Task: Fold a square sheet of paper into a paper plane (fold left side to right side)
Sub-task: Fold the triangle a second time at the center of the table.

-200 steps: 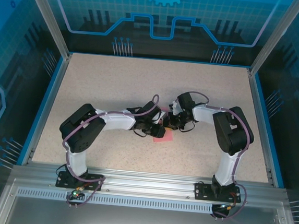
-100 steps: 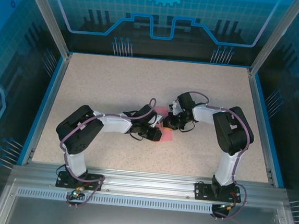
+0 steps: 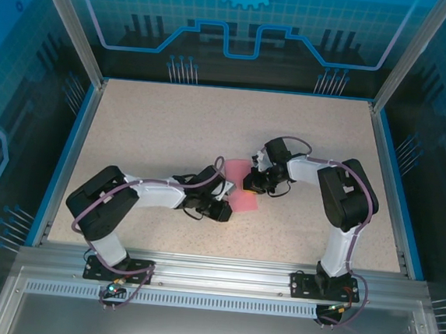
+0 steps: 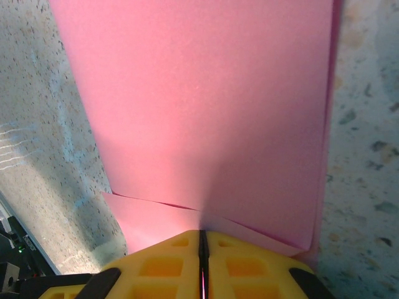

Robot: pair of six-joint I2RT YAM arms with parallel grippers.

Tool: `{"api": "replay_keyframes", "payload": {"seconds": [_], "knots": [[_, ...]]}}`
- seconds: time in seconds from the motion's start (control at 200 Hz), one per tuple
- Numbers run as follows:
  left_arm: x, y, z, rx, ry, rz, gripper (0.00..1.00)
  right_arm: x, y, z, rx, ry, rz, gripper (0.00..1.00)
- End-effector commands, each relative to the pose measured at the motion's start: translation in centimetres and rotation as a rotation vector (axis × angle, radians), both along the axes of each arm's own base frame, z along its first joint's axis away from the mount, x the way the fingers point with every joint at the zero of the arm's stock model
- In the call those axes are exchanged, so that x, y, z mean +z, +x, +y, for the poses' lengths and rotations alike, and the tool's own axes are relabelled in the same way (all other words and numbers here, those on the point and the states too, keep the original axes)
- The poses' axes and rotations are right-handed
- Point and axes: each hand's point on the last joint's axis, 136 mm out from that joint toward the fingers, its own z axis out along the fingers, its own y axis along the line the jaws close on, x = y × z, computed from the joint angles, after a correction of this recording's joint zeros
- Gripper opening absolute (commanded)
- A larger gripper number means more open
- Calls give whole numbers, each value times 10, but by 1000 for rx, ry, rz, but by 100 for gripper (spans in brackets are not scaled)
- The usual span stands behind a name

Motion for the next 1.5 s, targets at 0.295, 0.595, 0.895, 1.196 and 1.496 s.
{"api": "replay_keyframes", "payload": {"seconds": [0.295, 0.595, 0.895, 1.196, 1.496], "knots": [[51, 29, -27, -36, -98, -50, 22, -20, -10, -20, -29, -86, 63, 10], [18, 46, -42, -38, -65, -15, 21, -19, -10, -19, -26, -83, 64, 10], [-11, 31, -18, 9, 11, 30, 21, -19, -11, -19, -26, -84, 63, 10], [-22, 5, 6, 68, 10, 70, 21, -21, -11, -20, -24, -87, 65, 10], [-32, -11, 15, 127, -27, 105, 21, -20, -12, -20, -22, -85, 66, 10]]}}
